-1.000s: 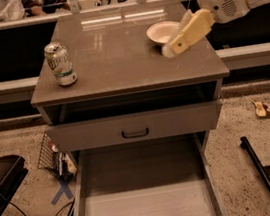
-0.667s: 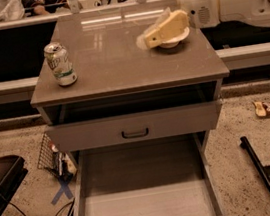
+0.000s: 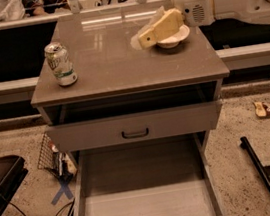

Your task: Place 7up can into middle drawer

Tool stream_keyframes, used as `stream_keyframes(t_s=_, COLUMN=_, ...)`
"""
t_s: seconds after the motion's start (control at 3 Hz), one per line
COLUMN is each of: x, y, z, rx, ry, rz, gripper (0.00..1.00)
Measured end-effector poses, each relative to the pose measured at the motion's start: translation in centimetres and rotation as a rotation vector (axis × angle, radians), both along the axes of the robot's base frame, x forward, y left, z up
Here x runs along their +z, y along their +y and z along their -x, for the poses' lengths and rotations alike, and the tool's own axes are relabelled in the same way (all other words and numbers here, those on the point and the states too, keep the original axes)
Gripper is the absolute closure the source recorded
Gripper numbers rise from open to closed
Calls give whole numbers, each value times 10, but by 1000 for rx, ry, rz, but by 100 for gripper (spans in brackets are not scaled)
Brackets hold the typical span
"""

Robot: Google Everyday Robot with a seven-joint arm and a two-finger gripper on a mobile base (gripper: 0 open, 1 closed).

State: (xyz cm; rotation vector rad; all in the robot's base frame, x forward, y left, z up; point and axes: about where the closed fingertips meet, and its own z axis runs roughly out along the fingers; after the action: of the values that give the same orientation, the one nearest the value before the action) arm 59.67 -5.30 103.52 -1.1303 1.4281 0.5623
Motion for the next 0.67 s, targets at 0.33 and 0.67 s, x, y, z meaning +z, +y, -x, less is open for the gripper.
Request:
stream_keyframes(t_s=0.33, x=-18, y=52, z=-8, rx=55, ry=5, rz=15, gripper=0)
stream_keyframes(t_s=0.67, x=-44, y=112, z=-23, rx=116, ry=35, rz=11, gripper=0)
